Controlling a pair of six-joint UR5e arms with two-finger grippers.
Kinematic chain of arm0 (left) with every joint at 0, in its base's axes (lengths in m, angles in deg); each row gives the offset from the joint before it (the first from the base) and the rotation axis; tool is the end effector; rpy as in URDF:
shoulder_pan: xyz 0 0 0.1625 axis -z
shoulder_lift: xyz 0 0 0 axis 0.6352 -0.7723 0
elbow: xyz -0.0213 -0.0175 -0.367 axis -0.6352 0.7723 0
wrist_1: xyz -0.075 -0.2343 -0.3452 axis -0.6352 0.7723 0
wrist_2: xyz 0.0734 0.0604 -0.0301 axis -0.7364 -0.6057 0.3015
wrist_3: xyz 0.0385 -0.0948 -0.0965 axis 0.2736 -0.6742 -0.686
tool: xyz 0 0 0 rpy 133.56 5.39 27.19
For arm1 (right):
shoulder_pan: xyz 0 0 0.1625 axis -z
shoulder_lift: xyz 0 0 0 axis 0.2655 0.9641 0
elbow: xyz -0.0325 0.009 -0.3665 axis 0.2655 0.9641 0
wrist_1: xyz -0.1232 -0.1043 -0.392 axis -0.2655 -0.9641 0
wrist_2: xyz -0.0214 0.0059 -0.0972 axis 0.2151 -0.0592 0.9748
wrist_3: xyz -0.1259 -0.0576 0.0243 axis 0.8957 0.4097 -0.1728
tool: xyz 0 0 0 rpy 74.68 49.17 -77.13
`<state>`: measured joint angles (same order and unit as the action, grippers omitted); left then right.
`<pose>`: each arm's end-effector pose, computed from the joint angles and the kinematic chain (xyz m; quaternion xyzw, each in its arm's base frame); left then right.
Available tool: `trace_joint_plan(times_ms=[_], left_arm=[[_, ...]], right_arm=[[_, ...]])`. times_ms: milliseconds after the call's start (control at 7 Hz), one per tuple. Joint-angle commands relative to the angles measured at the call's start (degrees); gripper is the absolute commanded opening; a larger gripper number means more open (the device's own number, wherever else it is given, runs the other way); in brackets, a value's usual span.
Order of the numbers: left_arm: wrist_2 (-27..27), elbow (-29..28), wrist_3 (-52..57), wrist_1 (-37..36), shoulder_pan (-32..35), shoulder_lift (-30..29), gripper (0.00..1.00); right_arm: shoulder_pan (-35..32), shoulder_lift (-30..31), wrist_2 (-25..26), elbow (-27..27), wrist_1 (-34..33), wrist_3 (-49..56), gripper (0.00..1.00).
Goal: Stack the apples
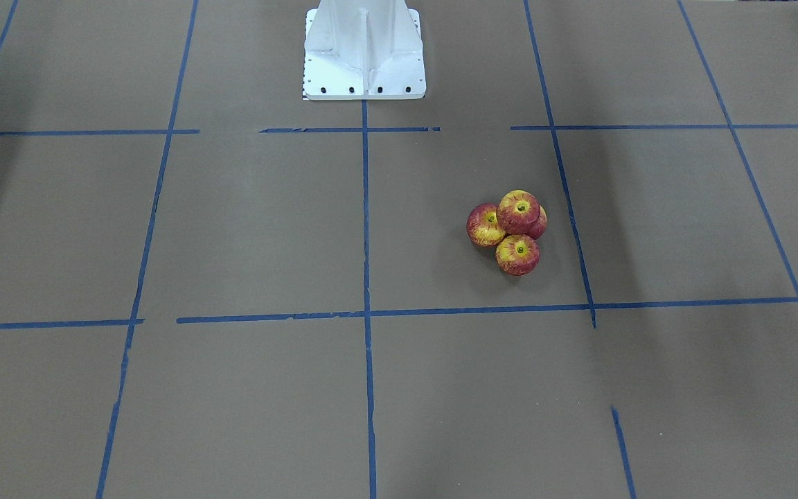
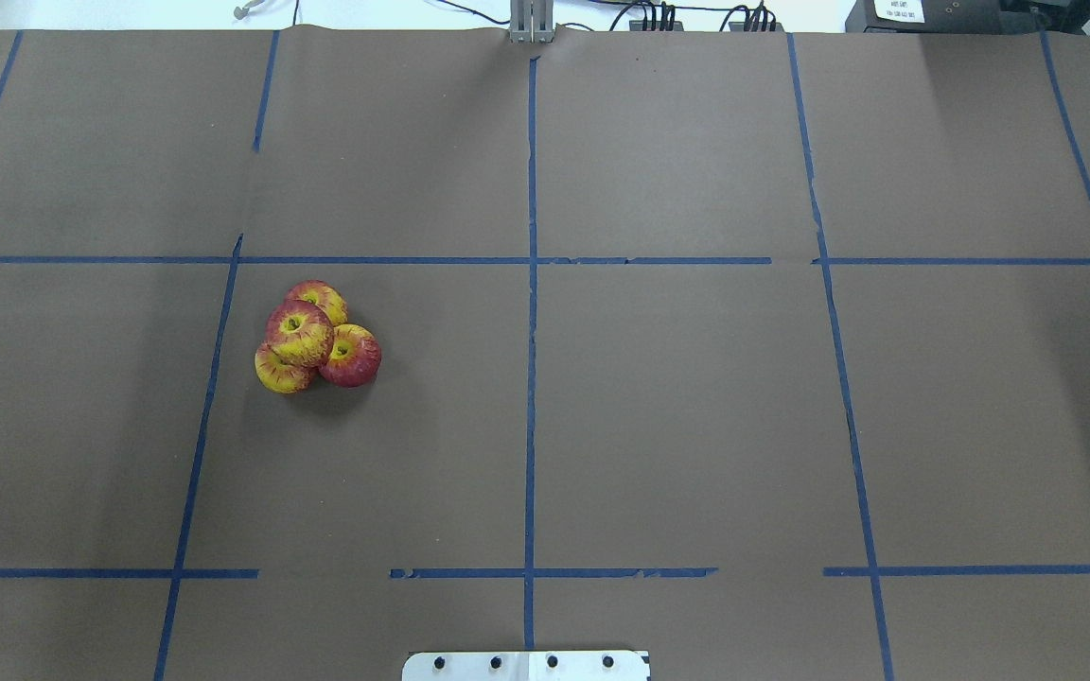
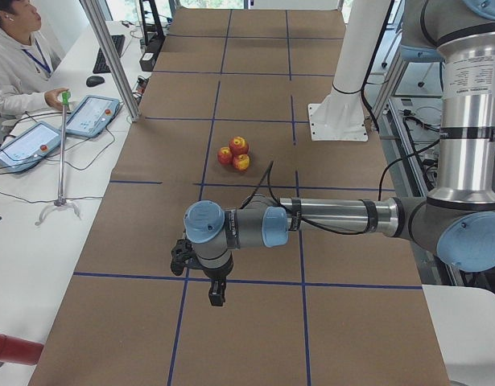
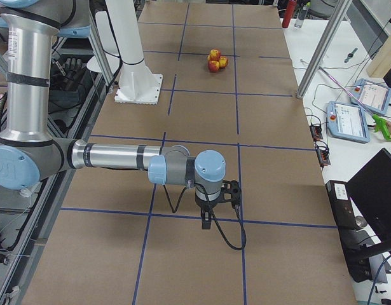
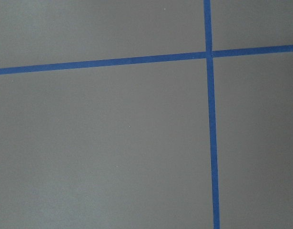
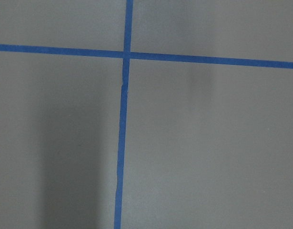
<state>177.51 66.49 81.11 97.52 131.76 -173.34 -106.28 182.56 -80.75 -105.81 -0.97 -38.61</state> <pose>-0.0594 -0.4751 0.6387 -0.0091 0.3562 0.0319 0.9338 0.0470 -0.4503 0.6323 0.0081 -0.3541 -0.0182 0.9350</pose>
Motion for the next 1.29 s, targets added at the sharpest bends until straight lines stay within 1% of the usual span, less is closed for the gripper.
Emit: trace_joint_plan(times_ms=[0,1143], left_arm=[[-0.01,-0.12,0.18,0.05,-0.04,-0.34,1.00],[-0.10,1.46,0.18,0.22,-0.04,-1.04,1.00]], right_arm=[[0.00,0.00,0.00,0.00,0.00,0.00,1.00],[0.00,0.00,0.00,0.00,0.00,0.00,1.00]])
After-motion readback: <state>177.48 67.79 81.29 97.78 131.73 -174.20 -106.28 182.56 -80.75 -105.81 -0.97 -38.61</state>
